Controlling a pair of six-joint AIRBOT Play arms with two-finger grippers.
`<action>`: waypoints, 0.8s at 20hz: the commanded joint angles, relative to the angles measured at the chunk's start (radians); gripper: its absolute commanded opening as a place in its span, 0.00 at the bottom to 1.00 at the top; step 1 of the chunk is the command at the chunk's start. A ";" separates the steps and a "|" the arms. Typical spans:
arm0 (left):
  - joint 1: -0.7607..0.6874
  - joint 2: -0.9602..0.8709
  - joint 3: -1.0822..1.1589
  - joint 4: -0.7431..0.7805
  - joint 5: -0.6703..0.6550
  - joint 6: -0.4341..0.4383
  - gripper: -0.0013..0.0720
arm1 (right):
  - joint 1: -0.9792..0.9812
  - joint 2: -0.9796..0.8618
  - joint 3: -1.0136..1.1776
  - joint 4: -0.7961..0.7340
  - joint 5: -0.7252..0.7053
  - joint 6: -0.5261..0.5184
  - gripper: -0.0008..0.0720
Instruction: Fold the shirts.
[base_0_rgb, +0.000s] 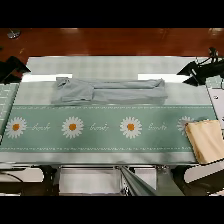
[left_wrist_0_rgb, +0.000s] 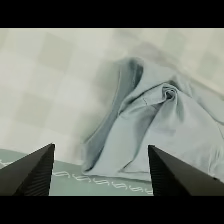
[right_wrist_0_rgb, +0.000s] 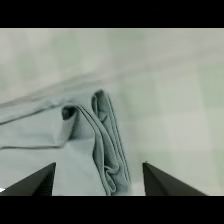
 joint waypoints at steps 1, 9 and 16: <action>-0.091 0.302 -0.365 -0.008 0.278 0.018 0.91 | 0.018 0.004 -0.158 0.041 -0.052 -0.003 0.88; -0.467 0.414 -0.658 -0.057 0.425 0.011 0.98 | 0.157 -0.095 -0.146 0.055 -0.121 0.029 0.88; -0.557 0.328 -0.603 -0.301 0.360 0.145 0.97 | 0.220 -0.026 -0.022 0.045 -0.068 -0.024 0.04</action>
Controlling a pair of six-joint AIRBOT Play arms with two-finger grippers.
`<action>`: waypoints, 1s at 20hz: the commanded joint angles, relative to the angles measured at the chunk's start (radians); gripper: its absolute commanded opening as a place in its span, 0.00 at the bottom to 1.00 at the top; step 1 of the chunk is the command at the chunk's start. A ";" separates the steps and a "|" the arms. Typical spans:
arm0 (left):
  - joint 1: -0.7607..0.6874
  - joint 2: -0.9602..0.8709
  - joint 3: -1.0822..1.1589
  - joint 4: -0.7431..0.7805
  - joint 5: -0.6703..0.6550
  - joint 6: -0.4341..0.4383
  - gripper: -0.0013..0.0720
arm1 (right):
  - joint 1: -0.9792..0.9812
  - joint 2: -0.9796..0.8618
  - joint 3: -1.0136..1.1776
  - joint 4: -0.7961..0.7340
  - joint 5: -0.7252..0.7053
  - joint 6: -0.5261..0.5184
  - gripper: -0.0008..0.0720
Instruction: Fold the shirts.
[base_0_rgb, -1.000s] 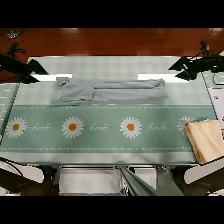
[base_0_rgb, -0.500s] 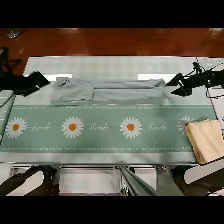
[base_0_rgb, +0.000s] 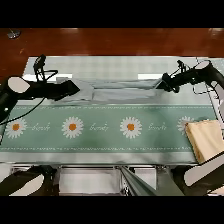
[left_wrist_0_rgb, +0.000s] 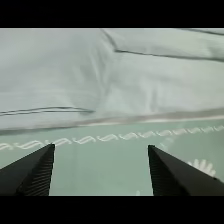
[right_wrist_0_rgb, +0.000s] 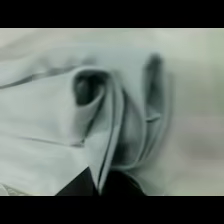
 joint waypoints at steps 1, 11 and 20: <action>-0.043 -0.040 0.054 -0.109 -0.104 0.125 0.79 | 0.001 0.104 0.045 -0.004 0.009 -0.028 0.04; -0.279 -0.156 0.185 -0.135 0.042 0.213 0.04 | 0.003 0.877 -0.509 -0.122 0.032 -0.019 0.04; -0.581 -0.550 0.576 0.061 0.024 0.032 0.04 | 0.003 1.240 -0.606 -0.128 0.149 0.114 0.04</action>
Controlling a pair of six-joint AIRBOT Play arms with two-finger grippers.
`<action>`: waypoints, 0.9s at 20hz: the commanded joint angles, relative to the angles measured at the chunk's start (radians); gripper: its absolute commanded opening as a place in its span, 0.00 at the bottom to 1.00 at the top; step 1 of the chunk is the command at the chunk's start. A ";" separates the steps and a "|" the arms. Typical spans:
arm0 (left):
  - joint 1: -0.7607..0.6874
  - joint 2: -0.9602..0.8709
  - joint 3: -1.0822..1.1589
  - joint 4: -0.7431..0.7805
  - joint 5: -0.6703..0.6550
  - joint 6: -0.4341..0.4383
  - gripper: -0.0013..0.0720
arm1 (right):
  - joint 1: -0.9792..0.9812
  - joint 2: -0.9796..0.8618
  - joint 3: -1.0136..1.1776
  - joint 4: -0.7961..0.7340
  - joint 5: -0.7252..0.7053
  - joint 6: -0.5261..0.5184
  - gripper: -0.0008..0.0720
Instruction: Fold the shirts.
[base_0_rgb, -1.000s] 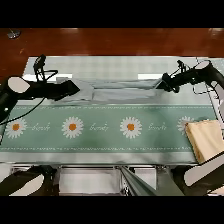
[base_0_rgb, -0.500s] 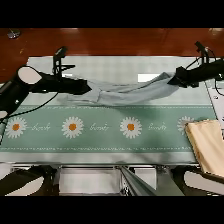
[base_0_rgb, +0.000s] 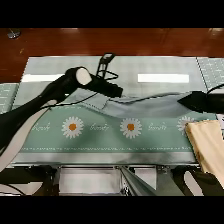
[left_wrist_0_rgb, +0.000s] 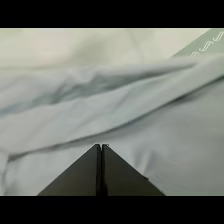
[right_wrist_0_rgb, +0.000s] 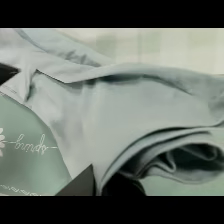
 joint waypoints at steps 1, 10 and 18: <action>-0.119 -0.146 0.144 -0.035 -0.012 -0.058 0.04 | 0.000 0.074 -0.016 -0.003 0.035 0.034 0.04; -0.360 -0.274 0.158 -0.157 -0.125 -0.053 0.04 | 0.001 0.064 -0.016 0.082 -0.034 0.010 0.04; 0.021 -0.142 0.166 -0.142 -0.245 -0.097 0.04 | 0.001 0.037 -0.016 0.263 -0.069 -0.049 0.04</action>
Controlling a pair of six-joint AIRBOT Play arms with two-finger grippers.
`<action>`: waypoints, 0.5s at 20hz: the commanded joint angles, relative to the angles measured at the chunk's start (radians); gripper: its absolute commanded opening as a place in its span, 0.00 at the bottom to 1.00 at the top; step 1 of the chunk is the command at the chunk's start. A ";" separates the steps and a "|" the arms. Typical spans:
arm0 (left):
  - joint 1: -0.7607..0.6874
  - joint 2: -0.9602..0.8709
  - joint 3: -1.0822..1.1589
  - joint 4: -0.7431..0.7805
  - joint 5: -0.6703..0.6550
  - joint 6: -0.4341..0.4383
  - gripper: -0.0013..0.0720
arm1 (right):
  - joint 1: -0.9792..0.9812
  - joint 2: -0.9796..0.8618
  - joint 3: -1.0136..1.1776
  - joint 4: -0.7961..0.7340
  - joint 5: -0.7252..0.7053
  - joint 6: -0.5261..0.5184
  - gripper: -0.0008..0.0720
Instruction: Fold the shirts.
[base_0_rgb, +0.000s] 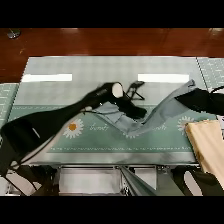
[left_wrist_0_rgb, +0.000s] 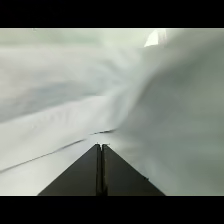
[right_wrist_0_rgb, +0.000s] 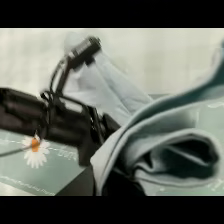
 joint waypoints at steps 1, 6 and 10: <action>0.219 0.121 0.001 0.047 -0.014 -0.058 0.04 | 0.001 -0.025 0.000 0.119 -0.029 -0.042 0.04; 0.565 0.454 -0.014 0.194 -0.017 -0.092 0.04 | 0.242 -0.200 0.019 0.192 -0.182 -0.072 0.04; 0.727 0.771 -0.189 0.349 0.007 -0.093 0.04 | 0.484 -0.490 0.171 0.190 -0.310 -0.072 0.04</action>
